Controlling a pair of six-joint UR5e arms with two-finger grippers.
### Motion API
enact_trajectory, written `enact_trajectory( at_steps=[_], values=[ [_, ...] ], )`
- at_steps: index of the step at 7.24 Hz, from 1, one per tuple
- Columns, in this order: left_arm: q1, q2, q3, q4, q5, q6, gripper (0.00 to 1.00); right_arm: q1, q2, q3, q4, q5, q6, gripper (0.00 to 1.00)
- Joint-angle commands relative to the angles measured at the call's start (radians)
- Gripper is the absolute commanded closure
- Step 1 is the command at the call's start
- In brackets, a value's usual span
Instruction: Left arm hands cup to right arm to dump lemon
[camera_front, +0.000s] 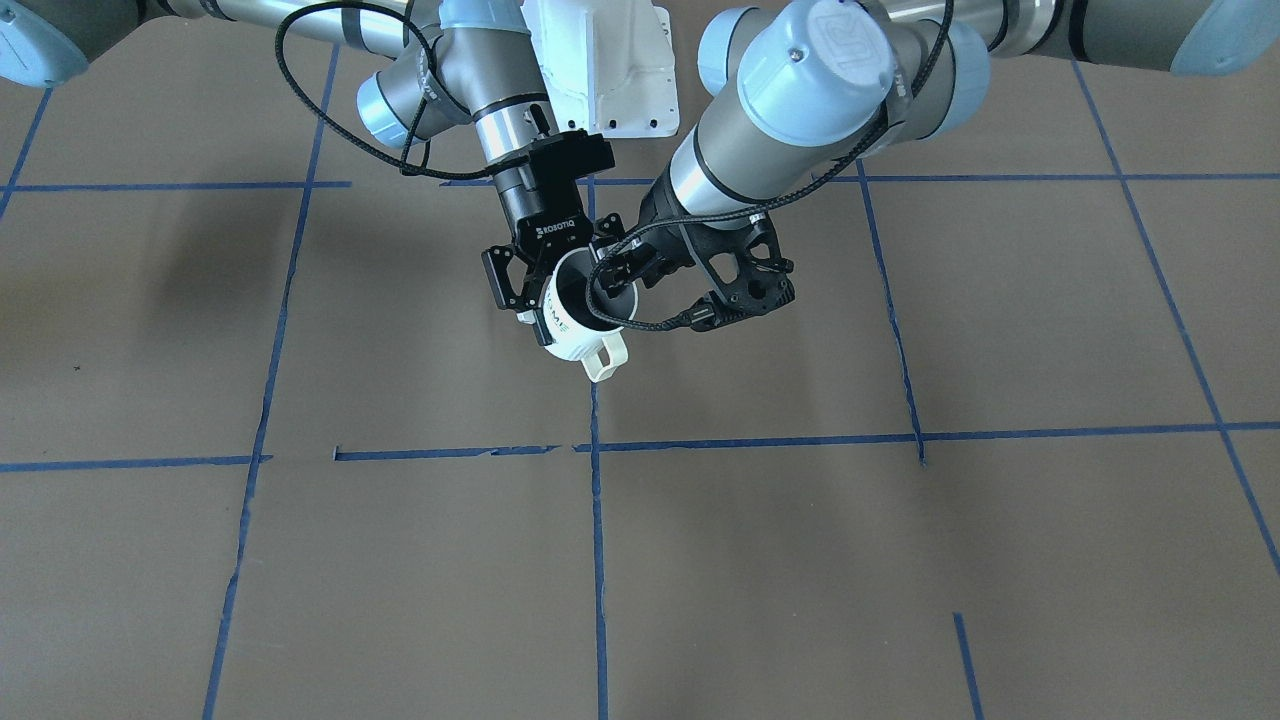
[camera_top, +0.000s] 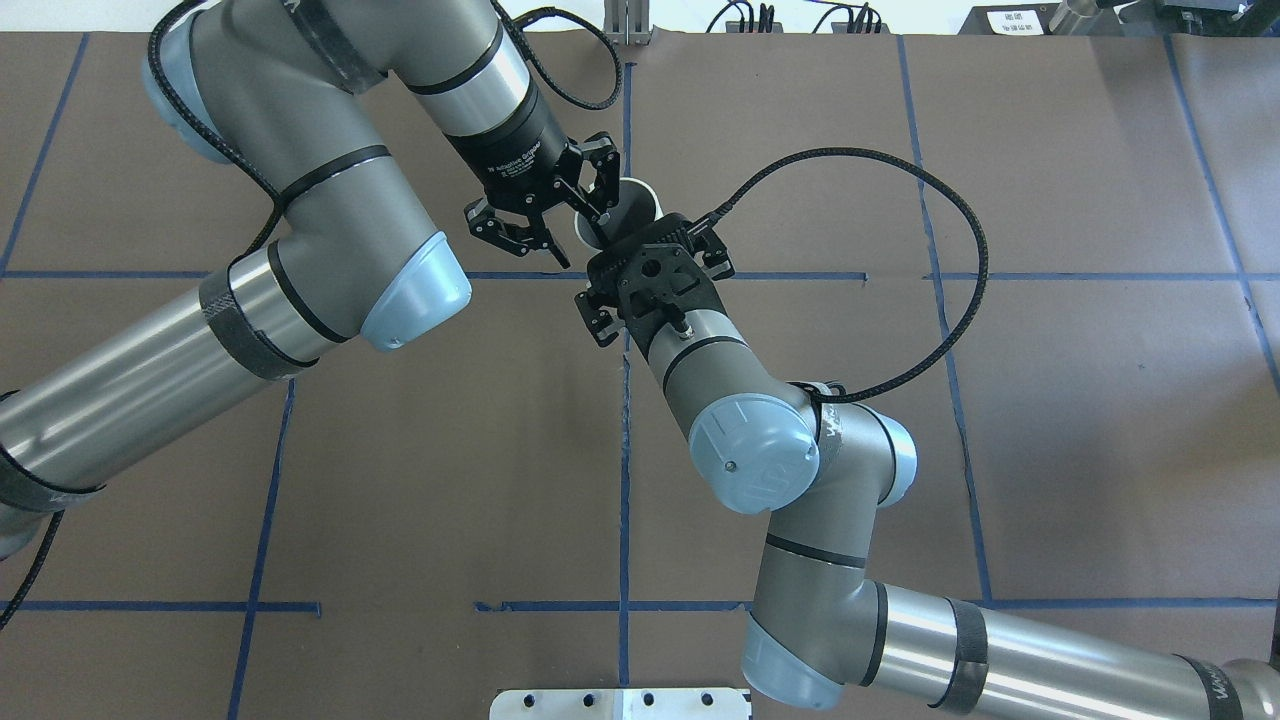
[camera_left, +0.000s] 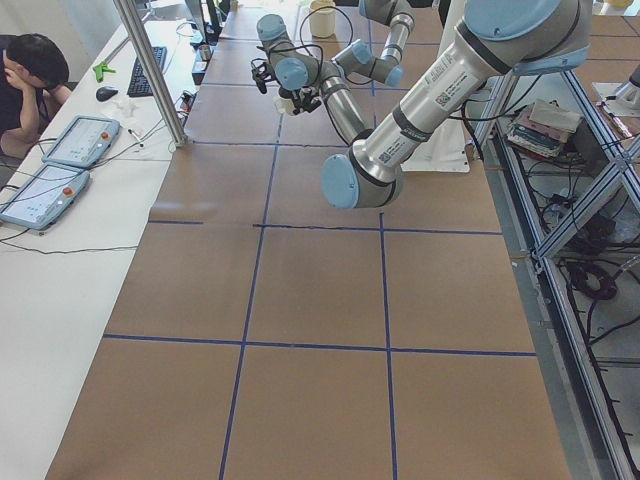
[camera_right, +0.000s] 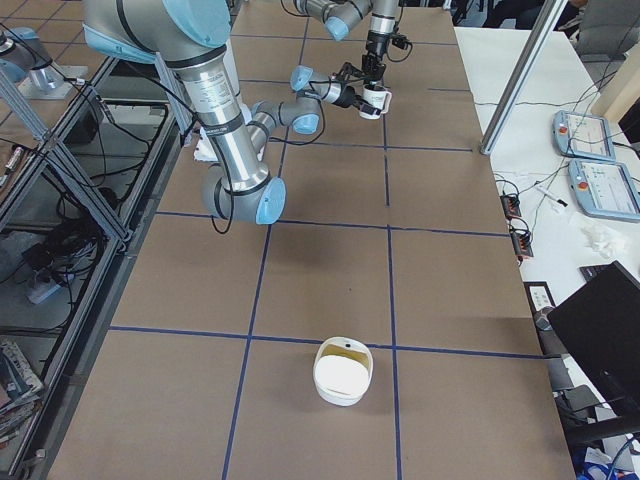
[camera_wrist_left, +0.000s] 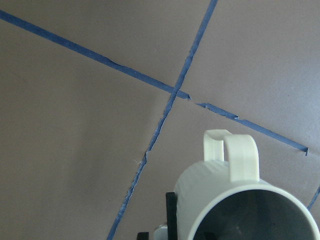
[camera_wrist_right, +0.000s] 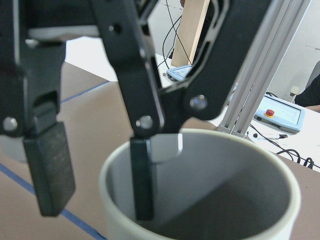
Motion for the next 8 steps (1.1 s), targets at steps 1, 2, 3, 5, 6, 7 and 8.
enact_trajectory(
  at_steps=[1, 2, 3, 5, 6, 7, 8],
  values=[
    [0.000, -0.001, 0.000, -0.002, 0.000, 0.002, 0.53, -0.008, -0.001, 0.000, 0.000, 0.000, 0.000, 0.52],
    [0.000, -0.001, 0.000, -0.002, 0.002, 0.002, 0.53, -0.009, -0.001, 0.000, 0.000, 0.000, 0.000, 0.52],
    [0.000, -0.001, 0.000, -0.002, 0.002, 0.002, 0.53, -0.008, -0.001, 0.000, 0.000, 0.000, 0.000, 0.52],
    [0.000, 0.000, 0.000, -0.001, 0.002, 0.005, 0.54, -0.008, -0.001, 0.000, 0.000, 0.000, 0.000, 0.51],
    [0.000, 0.000, 0.000, -0.001, 0.002, 0.004, 0.72, -0.009, -0.001, 0.000, 0.000, 0.000, 0.000, 0.51],
    [0.000, 0.002, 0.000, -0.001, 0.002, 0.004, 0.79, -0.009, 0.000, 0.000, 0.000, 0.000, 0.000, 0.51],
    [0.000, 0.003, 0.000, -0.001, 0.002, 0.007, 0.79, -0.008, 0.000, 0.000, 0.000, 0.000, 0.000, 0.51]
  ],
)
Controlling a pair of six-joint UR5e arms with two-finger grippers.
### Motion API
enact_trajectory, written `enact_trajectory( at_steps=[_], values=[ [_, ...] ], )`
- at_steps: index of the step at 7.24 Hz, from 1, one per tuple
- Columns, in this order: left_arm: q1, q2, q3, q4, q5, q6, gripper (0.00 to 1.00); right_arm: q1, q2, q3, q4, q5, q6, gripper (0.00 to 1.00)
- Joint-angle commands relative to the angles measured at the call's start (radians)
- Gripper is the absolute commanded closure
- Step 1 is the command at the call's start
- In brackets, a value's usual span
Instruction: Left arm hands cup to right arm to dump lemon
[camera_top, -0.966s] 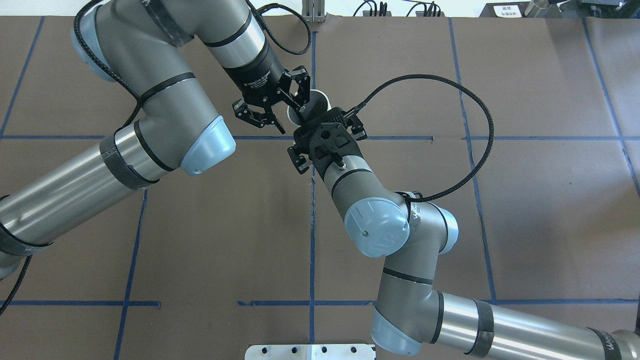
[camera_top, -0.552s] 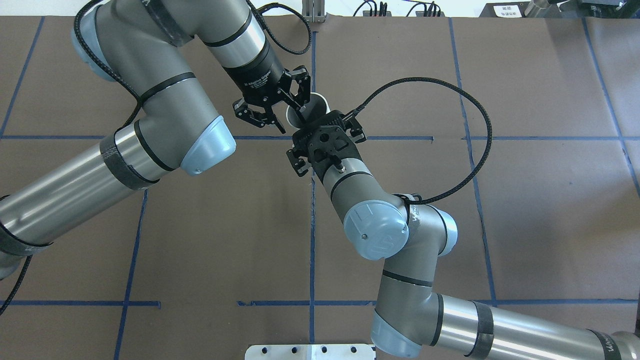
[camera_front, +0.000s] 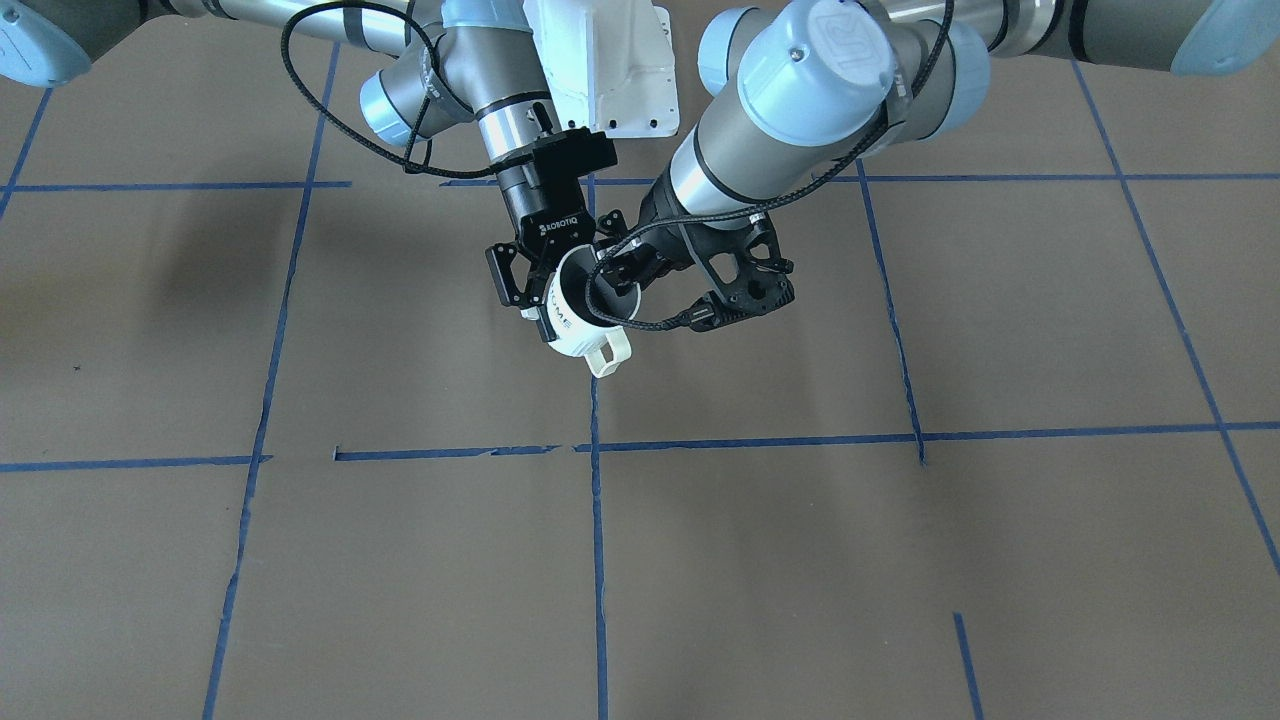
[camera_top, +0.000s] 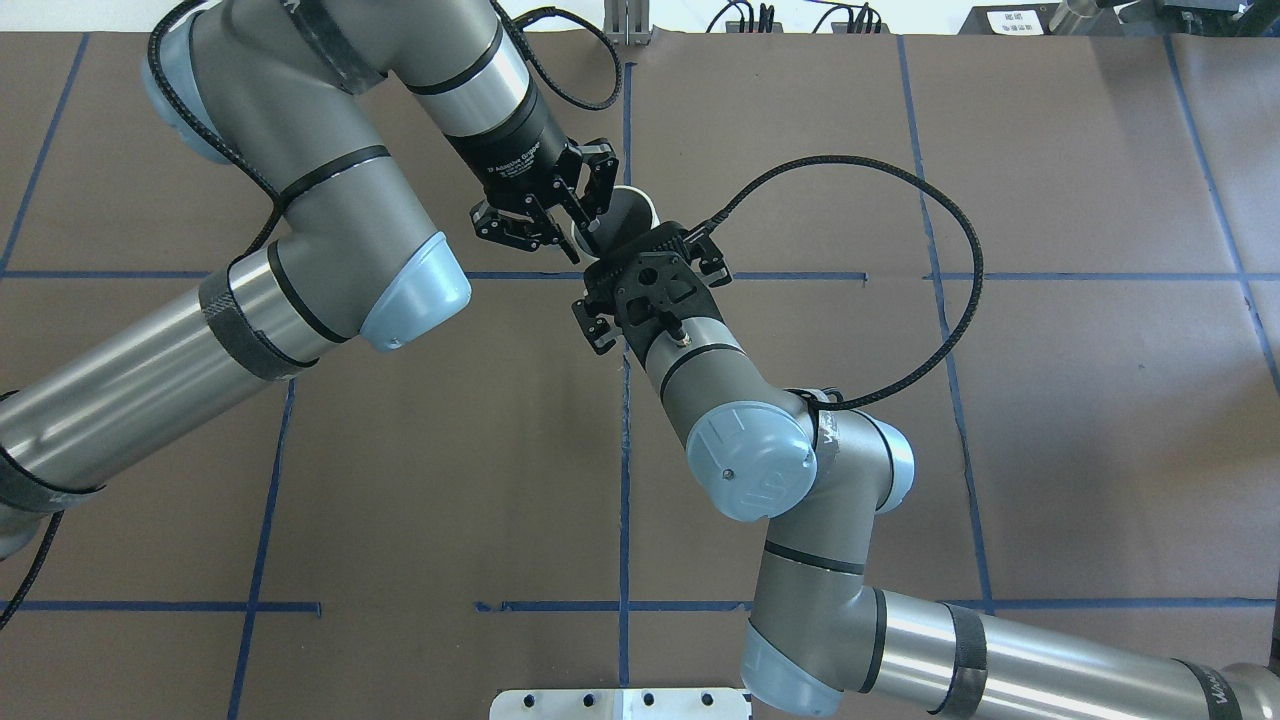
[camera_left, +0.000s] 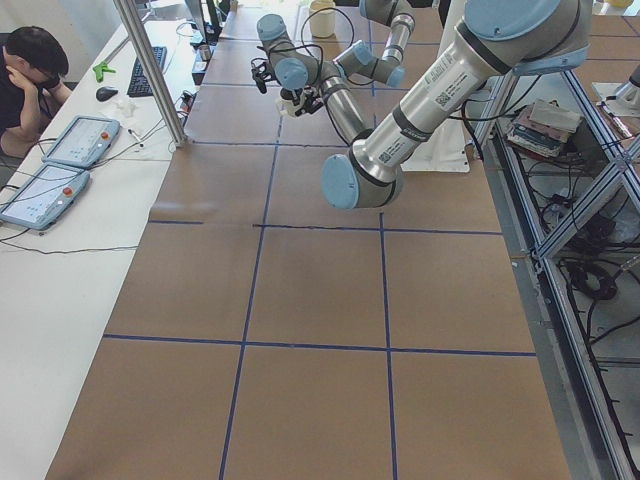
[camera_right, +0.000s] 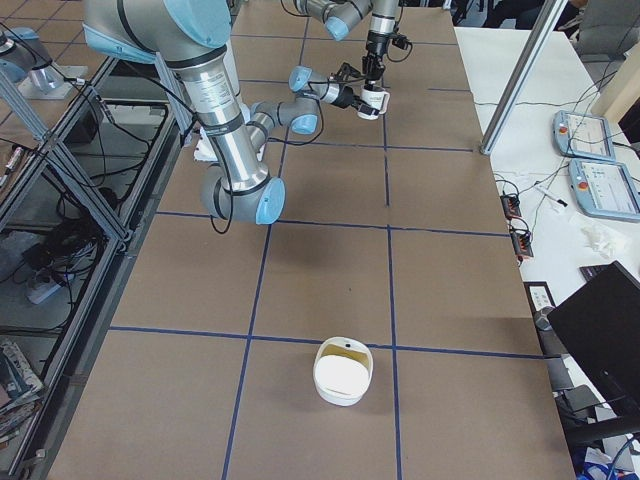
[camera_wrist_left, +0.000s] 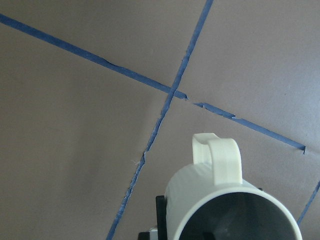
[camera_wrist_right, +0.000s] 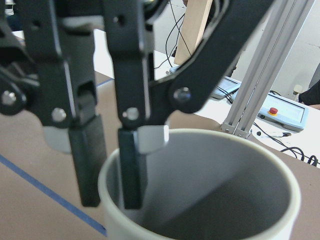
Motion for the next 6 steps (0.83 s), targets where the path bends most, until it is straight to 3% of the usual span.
enact_trajectory(
  at_steps=[1, 3, 4, 5, 6],
  values=[
    [0.000, 0.002, 0.000, 0.000, 0.000, 0.004, 0.79, -0.001, 0.001, 0.001, 0.000, 0.000, 0.000, 0.51],
    [0.000, 0.000, 0.000, 0.000, 0.000, 0.002, 0.80, -0.001, -0.001, 0.000, -0.002, 0.000, -0.002, 0.49],
    [0.000, 0.000, 0.000, 0.000, 0.000, 0.005, 0.94, 0.001, -0.004, 0.000, 0.005, 0.000, 0.000, 0.21],
    [0.000, 0.000, 0.000, -0.001, 0.000, 0.007, 0.97, 0.001, -0.004, 0.000, 0.009, 0.001, 0.000, 0.02],
    [0.000, 0.000, 0.000, -0.001, -0.002, 0.007, 0.97, 0.001, -0.002, 0.000, 0.008, 0.000, 0.000, 0.01]
  ],
)
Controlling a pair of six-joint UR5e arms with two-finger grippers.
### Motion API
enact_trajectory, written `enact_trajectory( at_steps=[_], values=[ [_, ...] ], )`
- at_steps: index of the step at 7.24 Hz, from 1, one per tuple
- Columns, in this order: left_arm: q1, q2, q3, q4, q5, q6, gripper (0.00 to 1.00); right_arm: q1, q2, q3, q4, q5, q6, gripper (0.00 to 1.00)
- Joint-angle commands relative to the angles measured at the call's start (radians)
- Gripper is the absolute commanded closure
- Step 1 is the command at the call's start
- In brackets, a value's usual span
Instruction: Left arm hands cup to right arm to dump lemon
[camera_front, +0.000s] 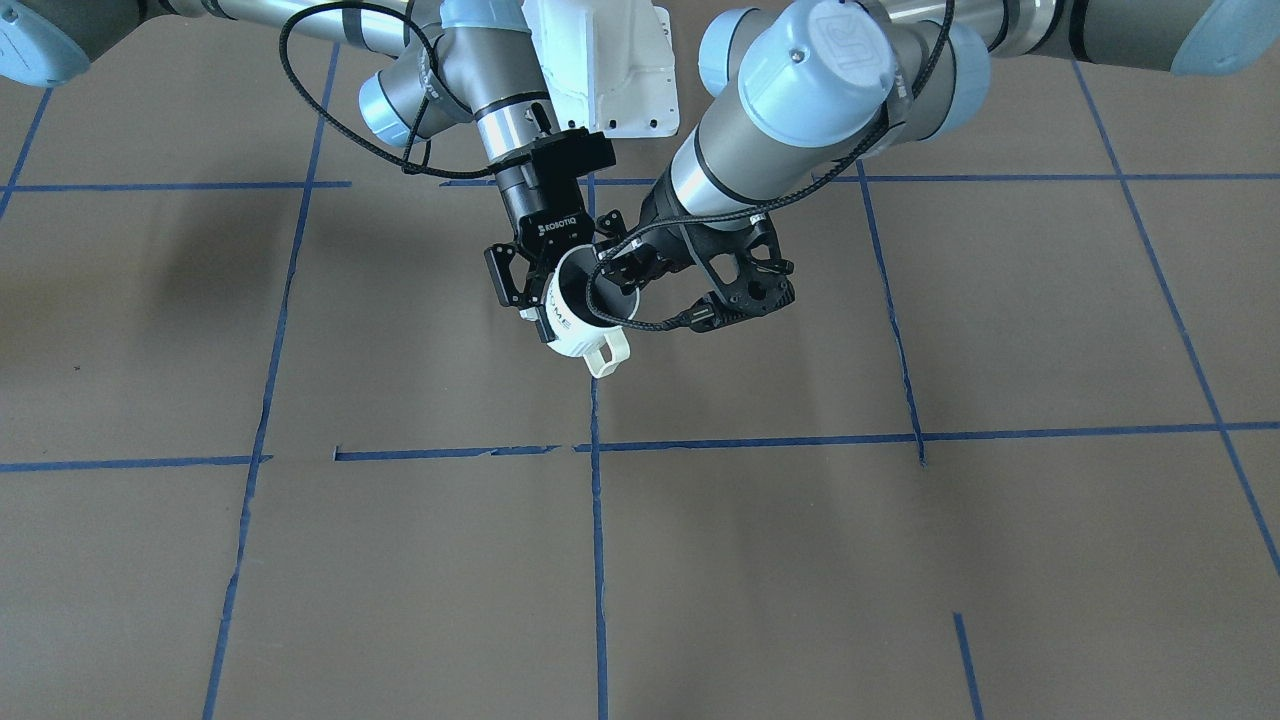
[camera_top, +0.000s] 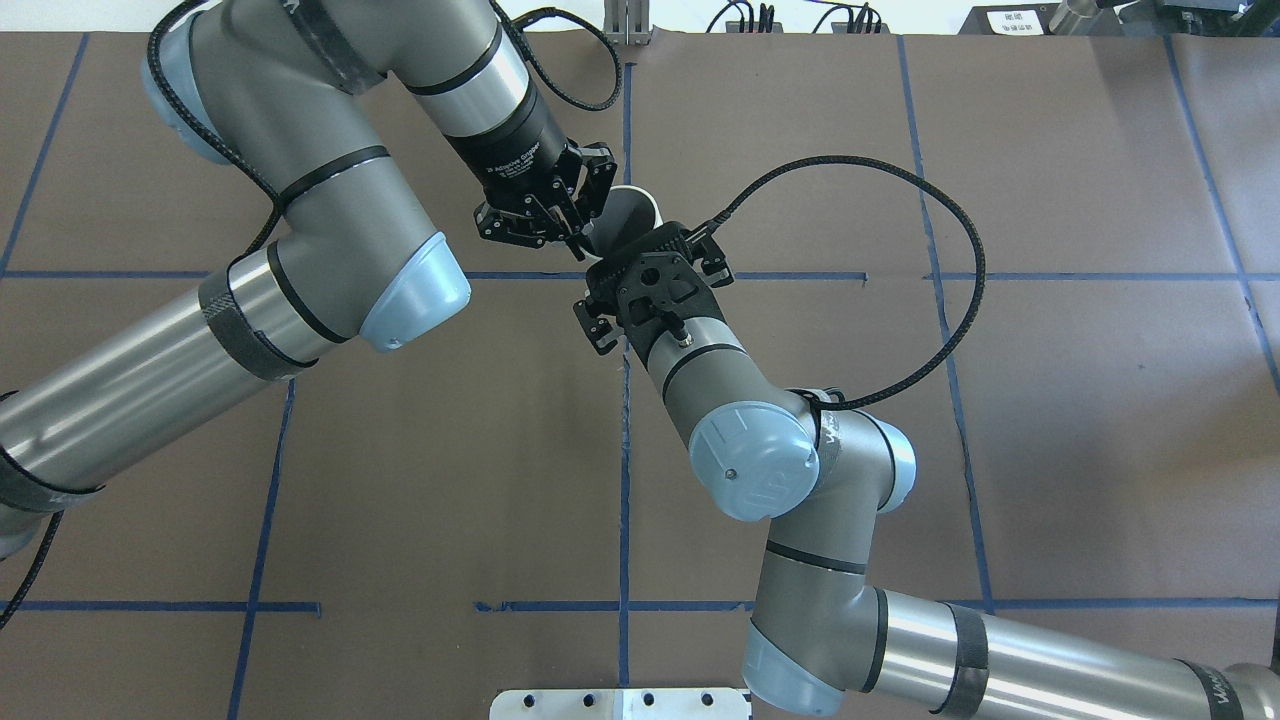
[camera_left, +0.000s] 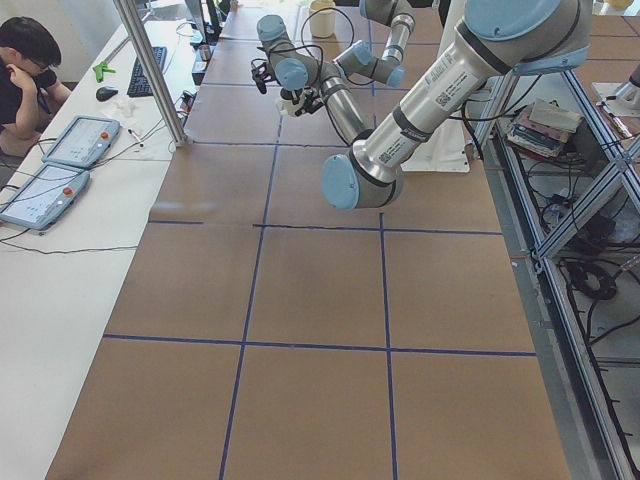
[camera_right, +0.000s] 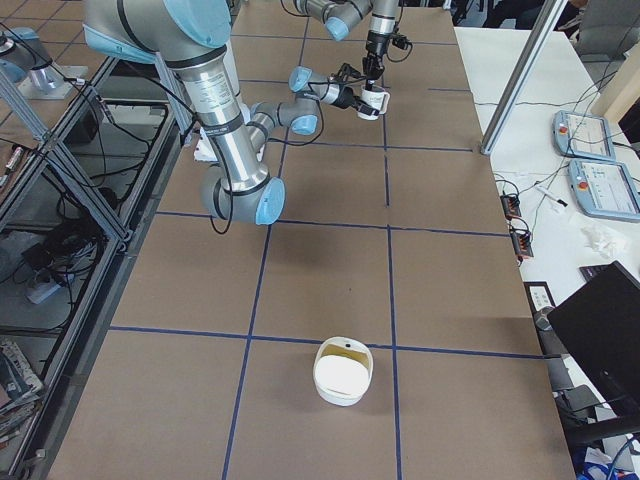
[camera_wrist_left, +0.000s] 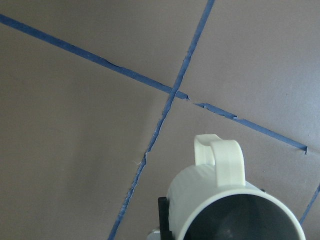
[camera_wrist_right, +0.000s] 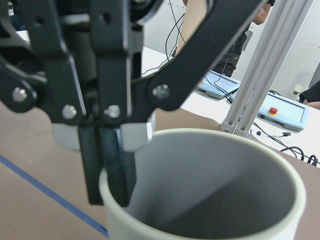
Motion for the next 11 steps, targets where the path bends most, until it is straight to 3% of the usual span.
enact_trajectory(
  at_steps=[1, 8, 11],
  values=[
    [0.000, 0.000, 0.000, 0.000, 0.000, -0.001, 0.97, -0.001, -0.001, 0.000, 0.004, 0.001, 0.000, 0.01],
    [-0.002, 0.005, 0.026, -0.007, 0.002, 0.004, 0.99, -0.001, -0.002, 0.002, 0.007, 0.001, 0.008, 0.01],
    [-0.032, -0.001, 0.160, -0.135, 0.052, 0.004, 1.00, -0.007, -0.004, 0.002, 0.007, 0.001, 0.008, 0.01]
  ],
)
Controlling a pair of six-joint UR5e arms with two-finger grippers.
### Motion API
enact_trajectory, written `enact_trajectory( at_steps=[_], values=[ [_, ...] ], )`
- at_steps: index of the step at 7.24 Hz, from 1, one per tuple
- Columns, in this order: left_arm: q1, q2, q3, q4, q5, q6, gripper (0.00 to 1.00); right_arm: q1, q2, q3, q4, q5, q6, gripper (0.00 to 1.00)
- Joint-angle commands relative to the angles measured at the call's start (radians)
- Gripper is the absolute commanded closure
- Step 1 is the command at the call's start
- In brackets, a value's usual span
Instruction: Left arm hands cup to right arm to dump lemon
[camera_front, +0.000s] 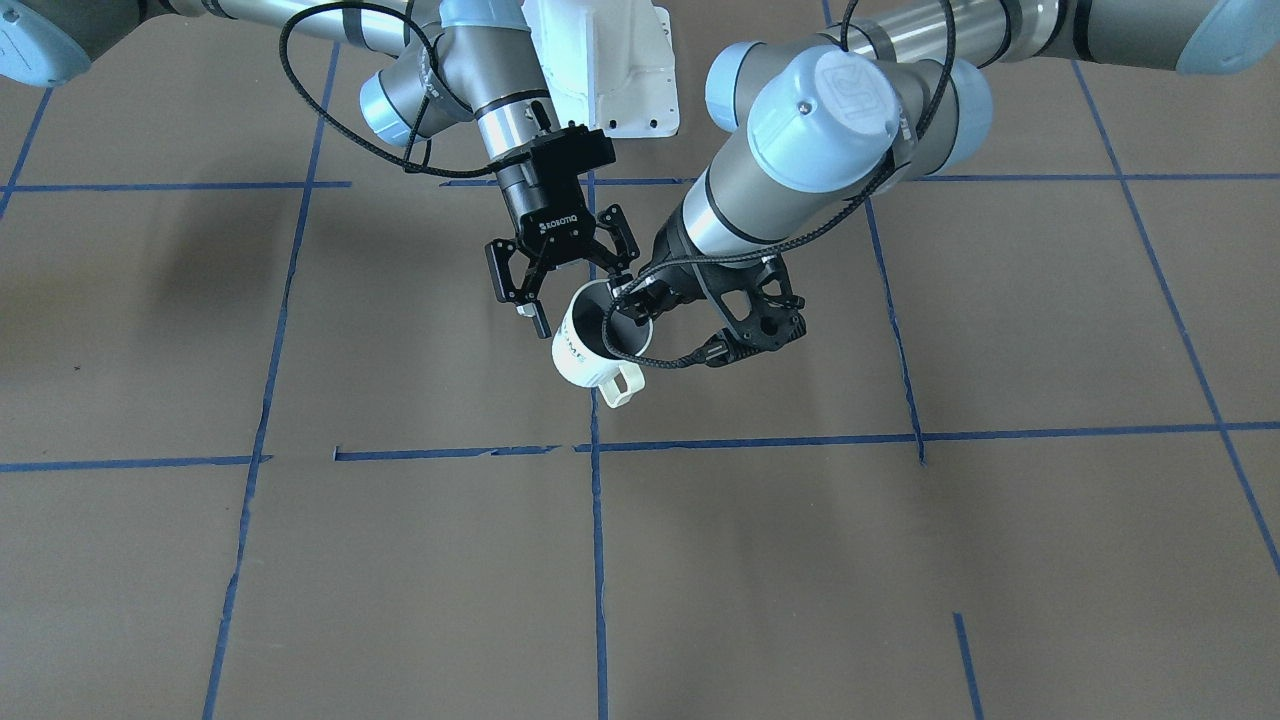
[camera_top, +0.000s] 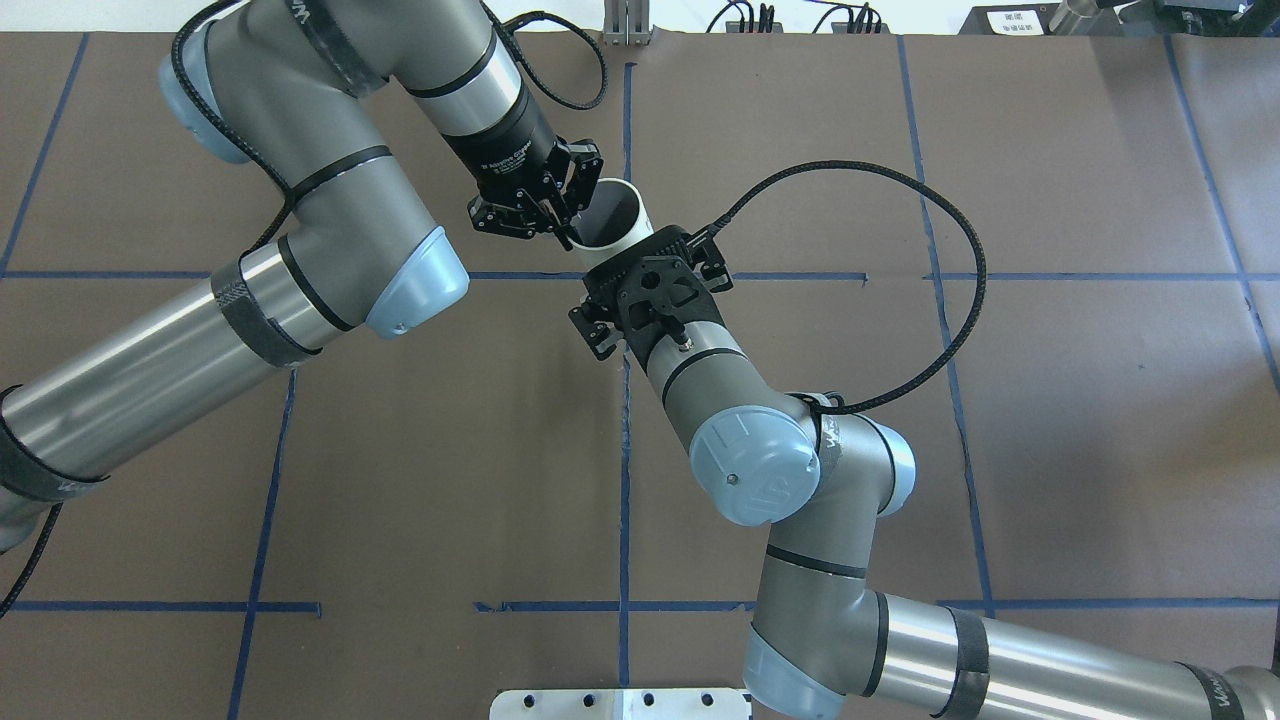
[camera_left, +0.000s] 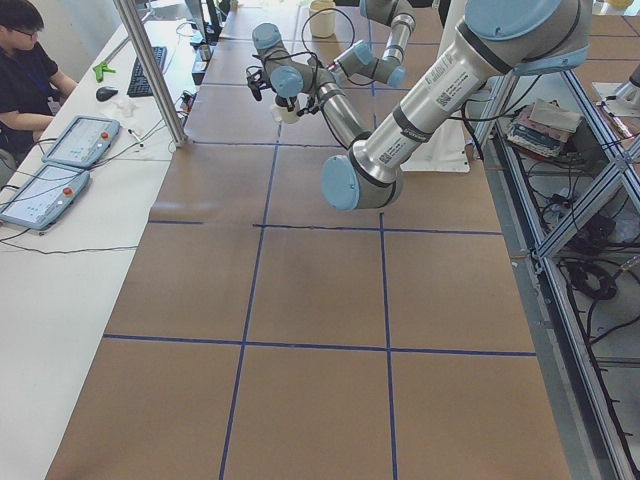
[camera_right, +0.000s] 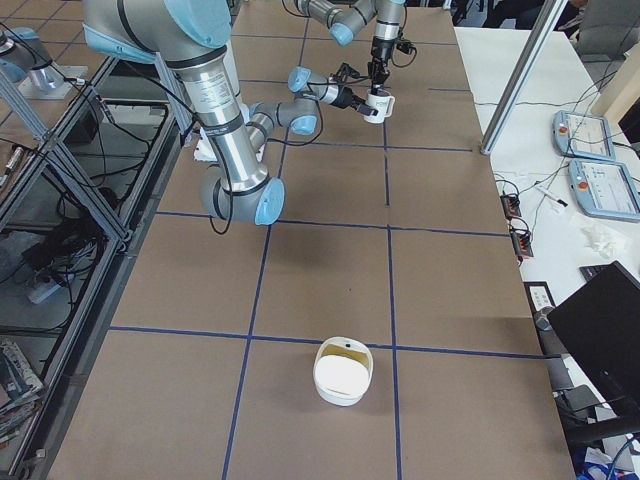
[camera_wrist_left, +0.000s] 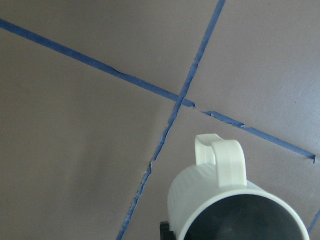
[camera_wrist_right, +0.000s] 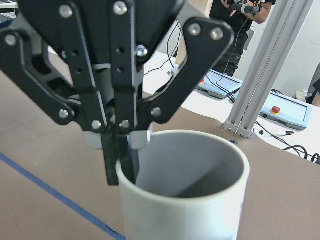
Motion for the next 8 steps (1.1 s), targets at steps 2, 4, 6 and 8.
enact_trajectory(
  at_steps=[2, 4, 6, 8],
  values=[
    [-0.112, 0.002, 0.120, -0.053, 0.025, 0.079, 1.00, -0.002, -0.003, 0.000, 0.000, 0.000, 0.000, 0.01],
    [-0.192, 0.070, 0.142, -0.040, 0.022, 0.315, 1.00, 0.011, -0.001, 0.006, -0.009, 0.006, 0.024, 0.01],
    [-0.266, 0.211, 0.083, -0.038, 0.000, 0.499, 1.00, 0.050, -0.004, 0.014, -0.166, 0.015, 0.049, 0.00],
    [-0.335, 0.342, -0.061, 0.026, -0.035, 0.653, 1.00, 0.160, -0.006, 0.026, -0.339, 0.197, 0.116, 0.00]
  ],
)
